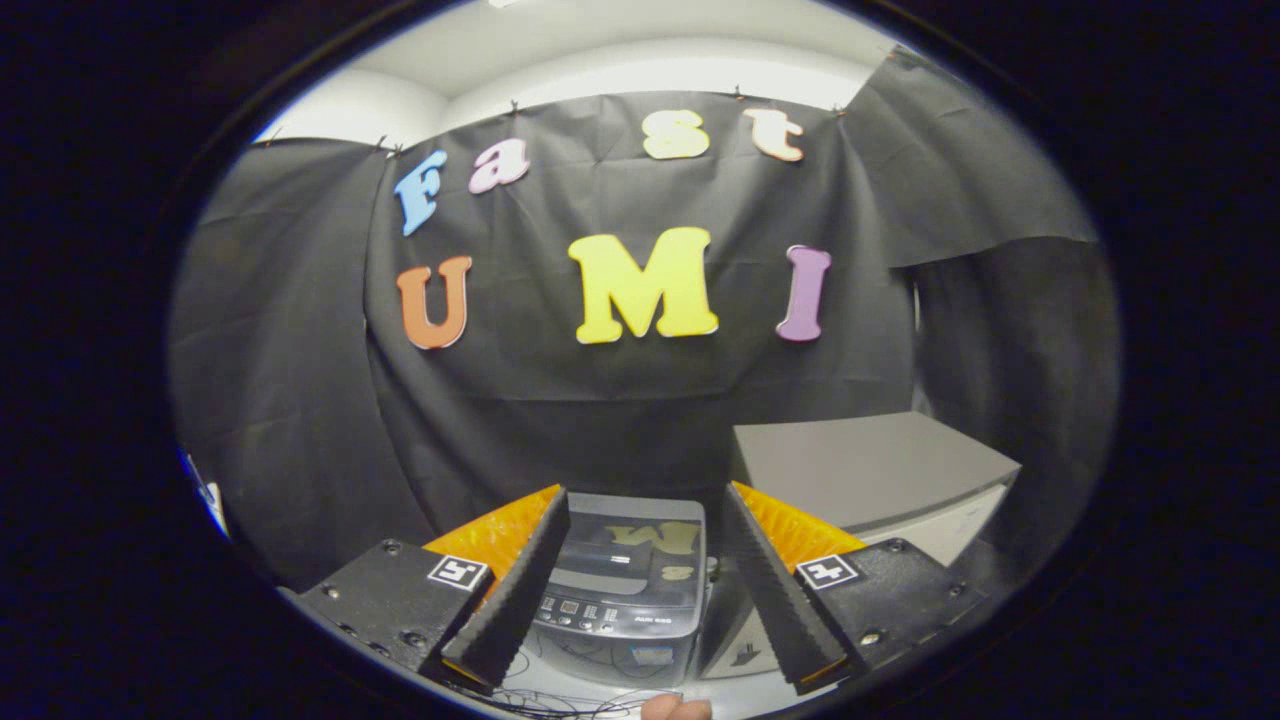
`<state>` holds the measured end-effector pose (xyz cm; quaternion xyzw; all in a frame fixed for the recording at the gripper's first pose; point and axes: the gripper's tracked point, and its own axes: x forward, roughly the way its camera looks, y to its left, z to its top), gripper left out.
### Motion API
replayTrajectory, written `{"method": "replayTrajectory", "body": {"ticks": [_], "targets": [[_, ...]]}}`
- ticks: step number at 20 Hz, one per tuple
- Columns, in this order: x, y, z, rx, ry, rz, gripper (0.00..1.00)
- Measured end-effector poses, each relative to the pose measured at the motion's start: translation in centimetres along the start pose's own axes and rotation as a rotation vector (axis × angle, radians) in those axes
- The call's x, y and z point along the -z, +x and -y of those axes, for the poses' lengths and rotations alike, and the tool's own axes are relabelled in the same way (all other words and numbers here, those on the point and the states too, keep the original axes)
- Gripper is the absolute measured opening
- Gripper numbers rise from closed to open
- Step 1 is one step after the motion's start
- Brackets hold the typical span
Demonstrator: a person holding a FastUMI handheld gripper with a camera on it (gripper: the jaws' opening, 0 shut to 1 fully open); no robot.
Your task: Put the clothes into the washing machine and then close the washing machine lid.
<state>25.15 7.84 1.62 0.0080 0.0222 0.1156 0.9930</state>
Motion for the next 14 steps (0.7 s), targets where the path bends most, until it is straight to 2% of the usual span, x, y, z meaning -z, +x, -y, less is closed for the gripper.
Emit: {"method": "replayTrajectory", "body": {"ticks": [6,14], "targets": [[-3.3,-9.3,4.0,0.031,-0.011,0.085,0.98],[-1.7,-16.0,8.2,0.019,0.014,0.08,0.99]]}}
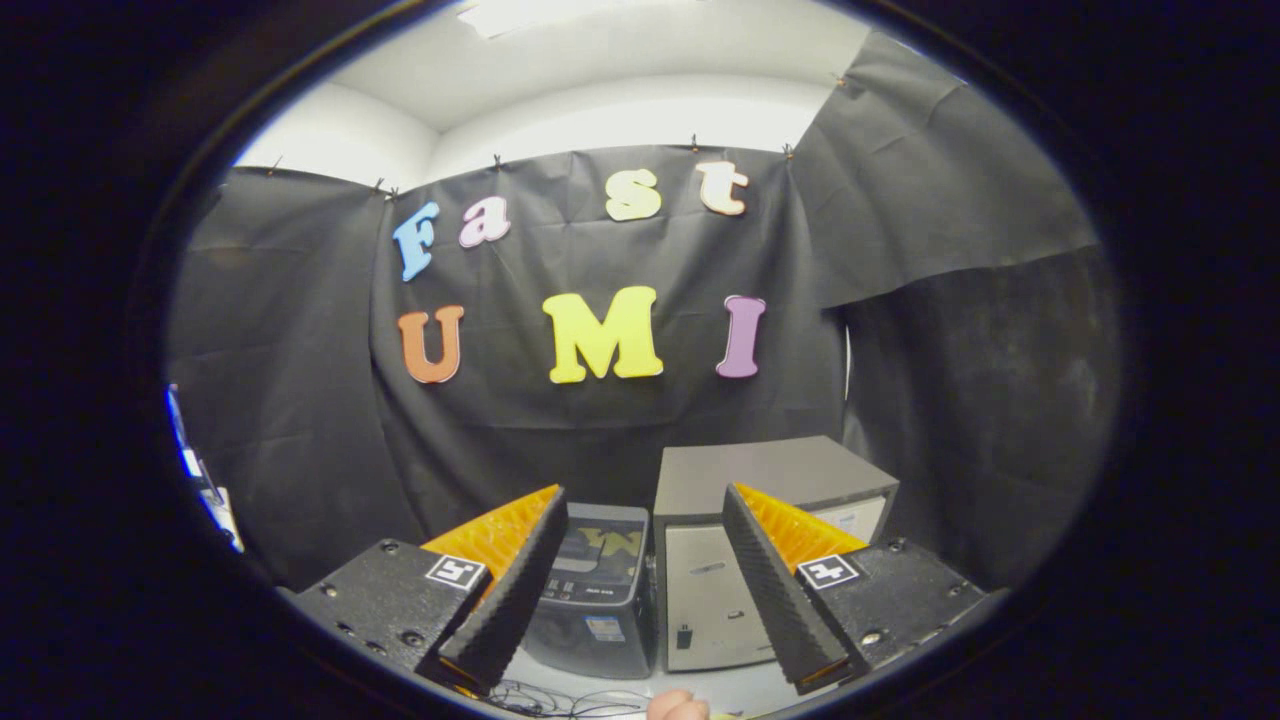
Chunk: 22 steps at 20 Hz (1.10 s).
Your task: Put the clothes into the washing machine and then close the washing machine lid.
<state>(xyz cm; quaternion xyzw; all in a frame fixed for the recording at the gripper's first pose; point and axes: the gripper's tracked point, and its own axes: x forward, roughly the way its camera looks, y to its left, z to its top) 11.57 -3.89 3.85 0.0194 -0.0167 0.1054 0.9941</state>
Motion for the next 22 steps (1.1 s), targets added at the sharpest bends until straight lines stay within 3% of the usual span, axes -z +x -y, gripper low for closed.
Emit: {"method": "replayTrajectory", "body": {"ticks": [22], "targets": [[-1.0,-0.7,4.7,-0.017,0.006,0.004,0.98]]}}
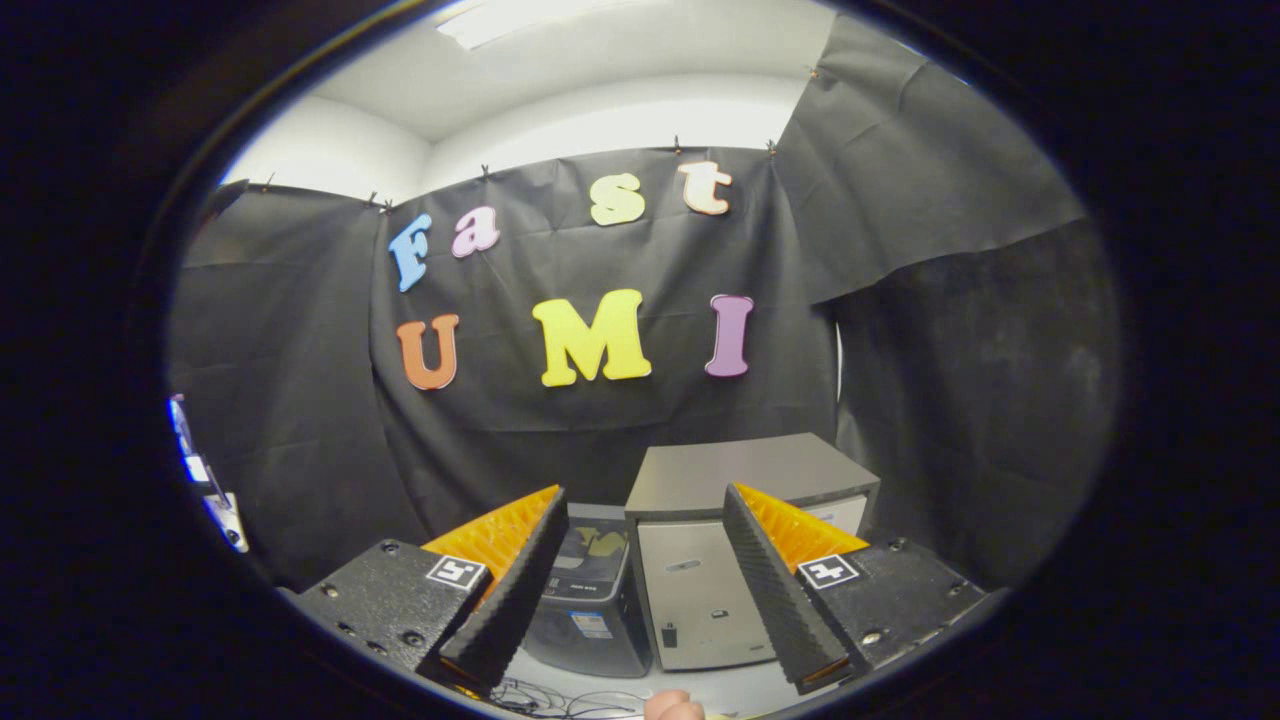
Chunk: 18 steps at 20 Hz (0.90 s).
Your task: Put the clothes into the washing machine and then close the washing machine lid.
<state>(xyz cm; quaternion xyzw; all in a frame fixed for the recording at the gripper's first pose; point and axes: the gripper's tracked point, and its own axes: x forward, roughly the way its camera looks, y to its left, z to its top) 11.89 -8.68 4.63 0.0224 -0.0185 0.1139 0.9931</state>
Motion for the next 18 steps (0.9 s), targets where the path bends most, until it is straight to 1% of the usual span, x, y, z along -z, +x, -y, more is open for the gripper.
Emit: {"method": "replayTrajectory", "body": {"ticks": [18], "targets": [[-0.24,0.3,0.18,0.013,-0.008,-0.017,0.98]]}}
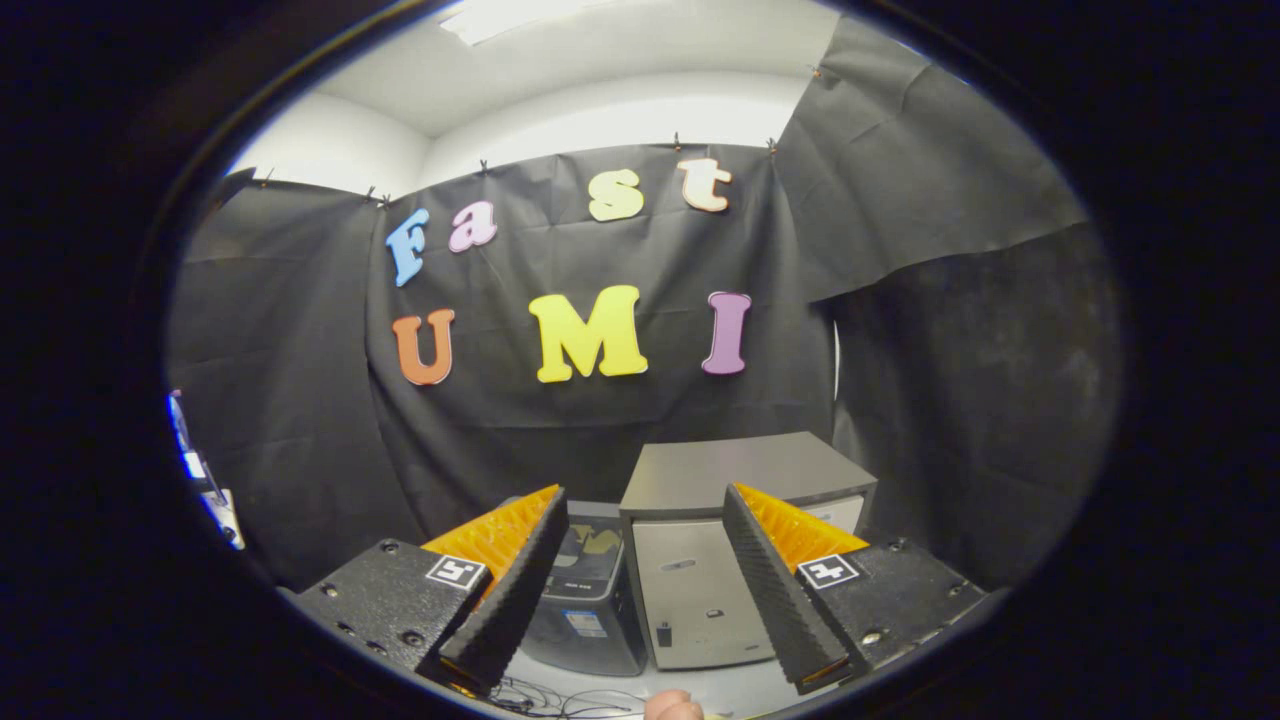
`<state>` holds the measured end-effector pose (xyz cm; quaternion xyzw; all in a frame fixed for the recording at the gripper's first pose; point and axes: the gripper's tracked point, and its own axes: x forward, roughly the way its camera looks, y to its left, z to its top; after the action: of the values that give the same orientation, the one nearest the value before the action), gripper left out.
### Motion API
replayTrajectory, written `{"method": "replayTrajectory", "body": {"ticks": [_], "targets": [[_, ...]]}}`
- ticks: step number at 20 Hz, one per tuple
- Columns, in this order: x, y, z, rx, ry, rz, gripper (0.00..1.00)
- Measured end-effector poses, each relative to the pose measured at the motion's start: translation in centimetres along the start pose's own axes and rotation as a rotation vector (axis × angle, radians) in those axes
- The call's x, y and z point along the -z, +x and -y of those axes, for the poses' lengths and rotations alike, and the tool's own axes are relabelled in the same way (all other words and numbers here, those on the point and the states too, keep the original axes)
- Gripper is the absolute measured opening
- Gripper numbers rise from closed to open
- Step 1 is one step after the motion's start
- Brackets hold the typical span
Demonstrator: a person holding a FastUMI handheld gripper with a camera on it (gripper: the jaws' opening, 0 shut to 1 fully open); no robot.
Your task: Put the clothes into the washing machine and then close the washing machine lid.
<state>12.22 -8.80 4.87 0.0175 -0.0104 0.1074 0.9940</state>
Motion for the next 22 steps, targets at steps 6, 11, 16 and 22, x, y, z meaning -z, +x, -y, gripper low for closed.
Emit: {"method": "replayTrajectory", "body": {"ticks": [6,11,16,22], "targets": [[0.1,0.1,0.0,0.009,-0.007,0.001,0.98],[0.0,0.4,0.1,0.014,-0.006,-0.004,0.98],[-0.3,0.7,0.1,0.015,-0.007,0.001,0.98],[-0.8,0.6,0.1,0.012,-0.008,0.008,0.98]]}}
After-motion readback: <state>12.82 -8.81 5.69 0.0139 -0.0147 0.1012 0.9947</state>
